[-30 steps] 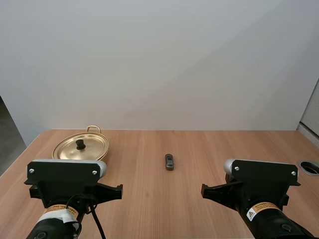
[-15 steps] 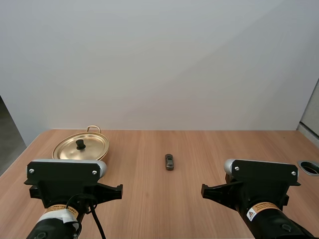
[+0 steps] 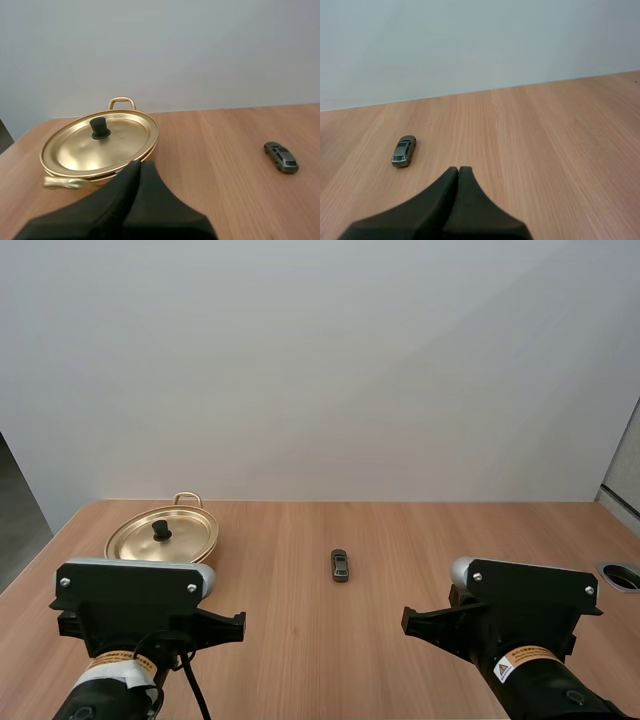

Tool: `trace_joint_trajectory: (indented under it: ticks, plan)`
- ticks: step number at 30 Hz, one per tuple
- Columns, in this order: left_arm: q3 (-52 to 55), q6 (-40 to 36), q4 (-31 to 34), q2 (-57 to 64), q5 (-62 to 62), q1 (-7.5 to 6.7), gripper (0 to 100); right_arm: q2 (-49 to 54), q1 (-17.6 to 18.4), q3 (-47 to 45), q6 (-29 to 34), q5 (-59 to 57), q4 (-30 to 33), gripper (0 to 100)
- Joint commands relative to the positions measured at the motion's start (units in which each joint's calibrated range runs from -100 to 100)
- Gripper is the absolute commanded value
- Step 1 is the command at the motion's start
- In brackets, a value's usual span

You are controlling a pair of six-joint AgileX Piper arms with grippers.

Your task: Open the pot, put the car inside, and close it

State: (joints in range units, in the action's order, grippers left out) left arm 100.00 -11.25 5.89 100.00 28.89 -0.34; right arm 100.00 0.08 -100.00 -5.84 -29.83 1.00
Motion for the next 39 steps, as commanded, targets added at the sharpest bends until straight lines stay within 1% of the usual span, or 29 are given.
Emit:
trace_joint_trajectory:
  ticks: [1,2,3,4,6,8,9,11,12,13,14,15,17,18,21,22,23,25,26,28,29,32,34,36,39]
  plan:
    - [0.0,2.6,6.2,0.0,-5.0,-0.01,0,0.0,0.0,0.0,0.0,6.6,7.6,0]
    - [0.0,3.6,8.9,0.0,-8.7,-0.01,0,0.0,0.0,0.0,0.0,9.9,9.4,0]
    - [0.0,4.8,12.1,0.0,-12.9,-0.01,0,0.0,0.0,0.0,0.0,14.7,12.5,0]
    - [0.0,5.7,15.4,0.0,-17.0,-0.01,0,0.0,0.0,0.0,0.0,19.1,16.4,0]
    - [0.0,6.4,24.7,0.0,-24.5,-0.01,0,0.0,0.0,0.0,0.0,28.5,23.8,0]
    - [-1.3,6.4,31.2,0.0,-28.9,-0.01,0,0.0,0.0,0.0,-1.2,38.3,31.0,0]
    - [-3.2,6.4,32.2,0.0,-28.9,-0.01,0,0.0,0.0,0.0,-3.5,42.5,35.1,0]
    - [-7.9,4.5,29.2,0.0,-28.0,-0.01,0,0.0,0.0,0.0,-9.4,46.7,41.5,0]
    - [-10.9,2.8,26.6,0.0,-24.5,-0.01,0,0.0,0.0,0.0,-12.1,48.1,43.8,0]
    - [-13.5,0.7,24.3,0.0,-20.2,-0.01,0,0.0,0.0,0.0,-13.3,49.2,44.0,0]
    - [-17.0,-1.3,22.4,0.0,-15.3,-0.01,0,0.0,0.0,0.9,-12.9,49.2,42.6,0]
    - [-20.5,-3.1,21.6,0.0,-11.0,-0.01,0,0.0,0.0,2.3,-12.4,49.5,39.1,0]
    - [-26.1,-6.0,22.3,-0.1,-7.2,-0.01,0,0.0,0.0,6.3,-12.4,46.4,28.0,0]
    - [-28.7,-6.8,22.9,-1.6,-6.5,-0.01,0,-1.2,0.0,9.4,-12.4,42.1,23.1,0]
    - [-35.8,-10.5,23.5,-9.5,-0.5,-0.01,0,-10.3,0.0,22.1,-12.4,21.1,15.3,0]
    - [-37.4,-12.4,23.5,-13.1,2.7,0.40,0,-14.0,0.0,25.7,-12.4,13.1,13.1,0]
    - [-39.4,-14.5,23.5,-16.7,6.1,0.97,0,-20.0,0.0,31.3,-12.4,5.3,9.4,0]
    - [-43.1,-18.5,22.1,-23.4,14.5,2.80,0,-29.1,0.0,39.7,-12.6,-9.9,3.3,0]
    - [-44.6,-18.8,20.9,-26.0,18.2,3.48,0,-32.8,0.0,43.3,-13.2,-16.0,0.1,0]
    - [-47.1,-18.7,18.2,-32.1,25.3,4.69,0,-41.1,0.3,51.6,-16.1,-30.0,-6.4,0]
    - [-47.7,-18.3,17.2,-34.9,26.7,4.95,0,-44.7,0.5,55.0,-18.2,-35.4,-9.8,0]
    - [-47.8,-16.2,13.1,-41.9,26.9,4.98,0,-52.9,0.7,61.6,-24.7,-45.8,-19.1,0]
    - [-47.8,-12.1,9.0,-46.2,28.1,4.91,0,-56.7,0.7,63.7,-27.4,-50.7,-24.8,0]
    - [-47.8,-6.5,4.3,-49.9,30.3,4.91,0,-58.7,0.7,63.8,-27.4,-52.9,-27.7,0]
    - [-47.8,0.7,1.3,-54.2,30.8,4.91,0,-61.0,0.7,63.8,-29.7,-53.2,-29.0,0]
